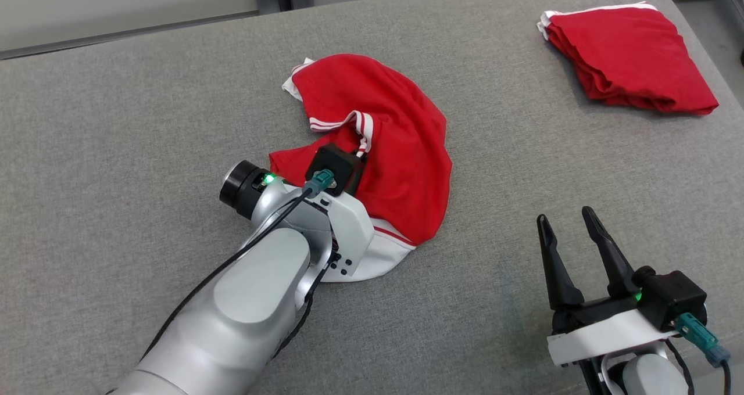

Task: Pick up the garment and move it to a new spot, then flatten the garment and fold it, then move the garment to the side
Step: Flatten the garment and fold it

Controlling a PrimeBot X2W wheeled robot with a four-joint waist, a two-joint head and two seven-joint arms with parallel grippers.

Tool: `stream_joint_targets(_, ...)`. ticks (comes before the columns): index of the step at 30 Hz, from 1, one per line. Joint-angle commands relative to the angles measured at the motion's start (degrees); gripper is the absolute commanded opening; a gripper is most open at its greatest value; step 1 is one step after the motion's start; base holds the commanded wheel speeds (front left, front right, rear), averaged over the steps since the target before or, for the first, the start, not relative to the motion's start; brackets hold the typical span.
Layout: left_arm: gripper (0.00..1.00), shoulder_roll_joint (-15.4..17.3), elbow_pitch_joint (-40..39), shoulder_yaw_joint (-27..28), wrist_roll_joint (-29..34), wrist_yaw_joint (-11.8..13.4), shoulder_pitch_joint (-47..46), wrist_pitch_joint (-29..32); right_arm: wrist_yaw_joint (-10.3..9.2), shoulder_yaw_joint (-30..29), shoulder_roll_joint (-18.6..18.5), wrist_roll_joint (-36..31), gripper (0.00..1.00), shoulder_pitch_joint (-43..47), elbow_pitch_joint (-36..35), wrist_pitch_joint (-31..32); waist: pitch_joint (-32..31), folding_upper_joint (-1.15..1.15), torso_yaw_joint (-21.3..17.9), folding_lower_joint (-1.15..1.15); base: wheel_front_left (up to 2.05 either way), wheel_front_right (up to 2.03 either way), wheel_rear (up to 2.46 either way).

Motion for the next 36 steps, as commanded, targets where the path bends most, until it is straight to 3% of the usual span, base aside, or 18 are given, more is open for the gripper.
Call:
stream_joint_targets(1,0.00,0.23,-0.37,0.05,-1.09,-0.36,-1.04,-0.77,-0.03,-0.06,0.09,-0.01,1.00,0.48,0.27,-0.03,-0.89,0.00,-0.30,0.00,0.00,0.00,0.00)
stream_joint_targets(8,0.00,0.19,-8.34,3.08,-12.32,-4.33,-4.19,-1.45,-0.03,0.21,1.69,0.59,1.00,1.20,0.89,-0.03,-4.74,0.00,-2.19,0.00,0.00,0.00,0.00)
stream_joint_targets(11,0.00,0.18,-12.71,5.56,-18.94,-4.87,-8.10,0.11,-0.03,0.40,2.59,0.82,1.00,1.35,1.19,-0.03,-6.17,0.00,-3.63,0.00,0.00,0.00,0.00)
stream_joint_targets(19,0.00,0.23,-20.08,10.13,-31.78,-0.39,-22.55,1.54,-0.03,-0.11,3.72,1.02,1.00,2.88,1.83,-0.03,-8.36,0.00,-6.61,0.00,0.00,0.00,0.00)
stream_joint_targets(26,0.00,0.30,-20.52,12.97,-41.94,5.13,-31.17,-7.99,-0.03,-2.47,3.93,0.36,1.00,4.15,1.92,-0.02,-10.02,0.00,-5.61,0.00,0.00,0.00,0.00)
stream_joint_targets(29,0.00,1.05,-19.43,12.11,-41.37,5.80,-27.49,-9.32,-0.03,-4.35,3.92,0.15,1.00,4.18,1.28,-0.02,-9.68,0.00,-3.85,0.00,0.00,0.00,0.00)
stream_joint_targets(32,0.00,4.63,-20.58,11.75,-42.43,6.38,-19.05,-9.19,-0.03,-5.37,3.97,-0.02,1.00,4.08,0.66,-0.02,-8.92,0.00,-2.25,0.00,0.00,0.00,0.00)
stream_joint_targets(36,0.00,11.47,-27.60,13.66,-46.99,9.26,2.62,-9.93,-0.03,-7.24,3.95,-0.18,1.00,5.09,0.55,-0.02,-7.28,0.00,0.52,0.00,0.00,0.00,0.00)
